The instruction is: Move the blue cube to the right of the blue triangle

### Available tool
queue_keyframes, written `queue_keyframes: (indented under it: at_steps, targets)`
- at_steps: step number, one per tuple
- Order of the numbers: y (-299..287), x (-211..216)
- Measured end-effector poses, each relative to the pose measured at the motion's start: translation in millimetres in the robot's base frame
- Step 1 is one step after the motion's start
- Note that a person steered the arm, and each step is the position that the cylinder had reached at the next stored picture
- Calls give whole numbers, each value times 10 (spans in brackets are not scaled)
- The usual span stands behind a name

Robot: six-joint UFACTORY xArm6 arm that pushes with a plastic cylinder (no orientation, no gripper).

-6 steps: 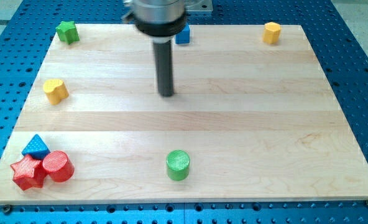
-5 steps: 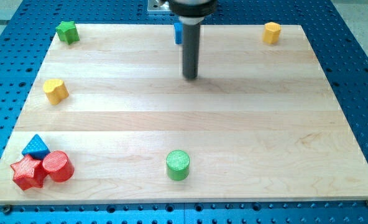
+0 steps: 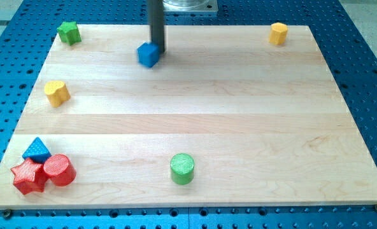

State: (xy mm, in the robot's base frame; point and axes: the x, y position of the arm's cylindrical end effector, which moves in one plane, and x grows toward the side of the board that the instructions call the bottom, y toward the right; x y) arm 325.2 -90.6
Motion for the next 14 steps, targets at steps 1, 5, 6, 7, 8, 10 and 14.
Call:
queue_keyframes:
  at_steps: [1,5,6,7,8,10,14]
  targets:
    - [-370,597]
    - [-675,1286]
    - [-656,1393]
    - [-660,1455]
    - [-678,1516]
    - [-678,1539]
    - [-869,1834]
